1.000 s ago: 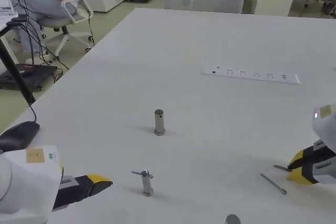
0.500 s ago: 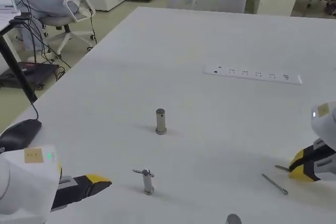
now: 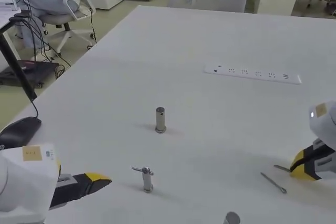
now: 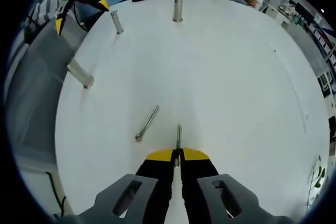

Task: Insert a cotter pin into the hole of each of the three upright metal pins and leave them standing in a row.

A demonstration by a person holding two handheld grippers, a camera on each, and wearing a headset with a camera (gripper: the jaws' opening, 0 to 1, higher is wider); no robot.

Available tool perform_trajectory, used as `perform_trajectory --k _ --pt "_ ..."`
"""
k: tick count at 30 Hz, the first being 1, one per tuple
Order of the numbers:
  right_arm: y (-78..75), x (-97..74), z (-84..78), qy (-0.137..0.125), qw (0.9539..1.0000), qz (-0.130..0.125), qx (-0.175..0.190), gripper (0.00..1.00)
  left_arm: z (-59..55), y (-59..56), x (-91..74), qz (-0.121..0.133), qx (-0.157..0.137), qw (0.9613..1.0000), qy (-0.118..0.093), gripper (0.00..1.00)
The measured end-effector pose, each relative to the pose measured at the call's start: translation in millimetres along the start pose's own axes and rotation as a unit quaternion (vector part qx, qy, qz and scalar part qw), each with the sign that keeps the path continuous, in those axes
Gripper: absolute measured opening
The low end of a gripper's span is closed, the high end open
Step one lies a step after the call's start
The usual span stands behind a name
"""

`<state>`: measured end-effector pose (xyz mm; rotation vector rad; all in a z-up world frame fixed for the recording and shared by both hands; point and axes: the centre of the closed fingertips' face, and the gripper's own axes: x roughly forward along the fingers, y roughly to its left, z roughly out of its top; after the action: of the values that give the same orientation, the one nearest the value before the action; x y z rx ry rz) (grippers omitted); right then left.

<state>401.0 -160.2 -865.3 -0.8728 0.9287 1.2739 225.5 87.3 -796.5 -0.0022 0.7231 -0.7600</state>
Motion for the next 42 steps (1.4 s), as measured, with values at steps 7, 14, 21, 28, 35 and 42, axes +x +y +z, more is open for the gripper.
perform_trajectory --k 7,14,21,28,35,42 --pt "1.2 0.7 0.6 0.013 0.9996 -0.005 -0.023 0.05 0.3 -0.1 0.5 0.000 0.004 1.0000 0.001 0.89" --pt "0.3 1.0 0.4 0.026 0.9988 -0.013 -0.039 0.04 -0.5 -1.0 2.3 -0.003 0.006 1.0000 0.002 0.89" --pt "-0.9 0.8 0.5 0.025 0.9992 -0.017 -0.027 0.03 -0.2 -0.6 2.0 -0.001 0.005 1.0000 0.001 0.88" --pt "-1.3 0.7 0.7 0.025 0.9993 -0.017 -0.022 0.03 -1.6 1.3 1.1 0.004 0.005 1.0000 0.001 0.89" --pt "-1.0 1.2 1.1 0.025 0.9993 -0.017 -0.020 0.03 -1.3 2.7 0.7 0.004 0.006 1.0000 0.000 0.89" --pt "1.4 2.0 2.7 0.027 0.9993 -0.014 -0.022 0.03 -1.2 3.3 0.6 0.005 0.006 1.0000 0.001 0.88"
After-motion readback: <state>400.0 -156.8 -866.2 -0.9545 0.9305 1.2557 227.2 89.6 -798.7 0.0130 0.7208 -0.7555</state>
